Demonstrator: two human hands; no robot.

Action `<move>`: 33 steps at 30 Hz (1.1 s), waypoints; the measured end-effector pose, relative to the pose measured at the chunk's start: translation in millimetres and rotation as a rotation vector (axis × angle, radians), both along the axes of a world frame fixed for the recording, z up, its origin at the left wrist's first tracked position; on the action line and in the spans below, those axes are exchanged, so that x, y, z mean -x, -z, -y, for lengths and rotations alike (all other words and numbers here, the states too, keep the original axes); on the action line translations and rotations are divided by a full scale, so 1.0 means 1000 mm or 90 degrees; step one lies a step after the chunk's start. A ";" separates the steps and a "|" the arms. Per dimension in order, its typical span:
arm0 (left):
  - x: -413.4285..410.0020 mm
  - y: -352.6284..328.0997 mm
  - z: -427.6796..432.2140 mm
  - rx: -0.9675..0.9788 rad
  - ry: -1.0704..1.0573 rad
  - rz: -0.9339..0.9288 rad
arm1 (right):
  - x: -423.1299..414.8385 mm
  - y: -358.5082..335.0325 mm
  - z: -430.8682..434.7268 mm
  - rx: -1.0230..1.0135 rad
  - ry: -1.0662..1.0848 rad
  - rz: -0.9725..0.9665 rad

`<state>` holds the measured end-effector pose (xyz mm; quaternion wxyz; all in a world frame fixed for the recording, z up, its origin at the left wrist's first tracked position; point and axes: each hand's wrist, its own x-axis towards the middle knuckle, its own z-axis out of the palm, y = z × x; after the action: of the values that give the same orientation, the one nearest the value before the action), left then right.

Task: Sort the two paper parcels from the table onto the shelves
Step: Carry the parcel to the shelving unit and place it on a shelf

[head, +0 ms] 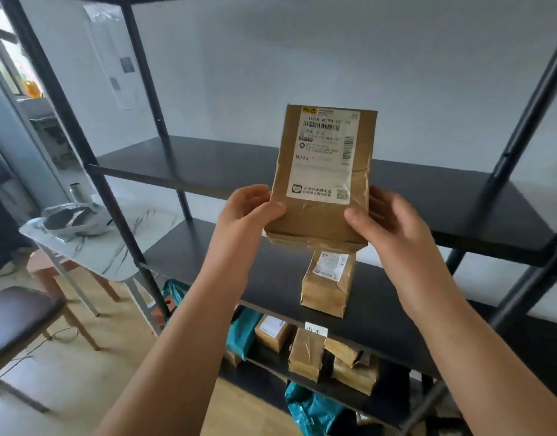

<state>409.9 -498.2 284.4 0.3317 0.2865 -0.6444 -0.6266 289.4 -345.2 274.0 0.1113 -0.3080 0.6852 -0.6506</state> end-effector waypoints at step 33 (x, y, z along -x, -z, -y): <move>0.124 -0.024 0.126 0.179 0.174 0.116 | 0.065 -0.038 0.135 -0.163 0.304 0.012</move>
<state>285.9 -624.0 308.2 0.2203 0.2030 -0.7856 -0.5413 224.7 -480.7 311.9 -0.0004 -0.1150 0.8139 -0.5695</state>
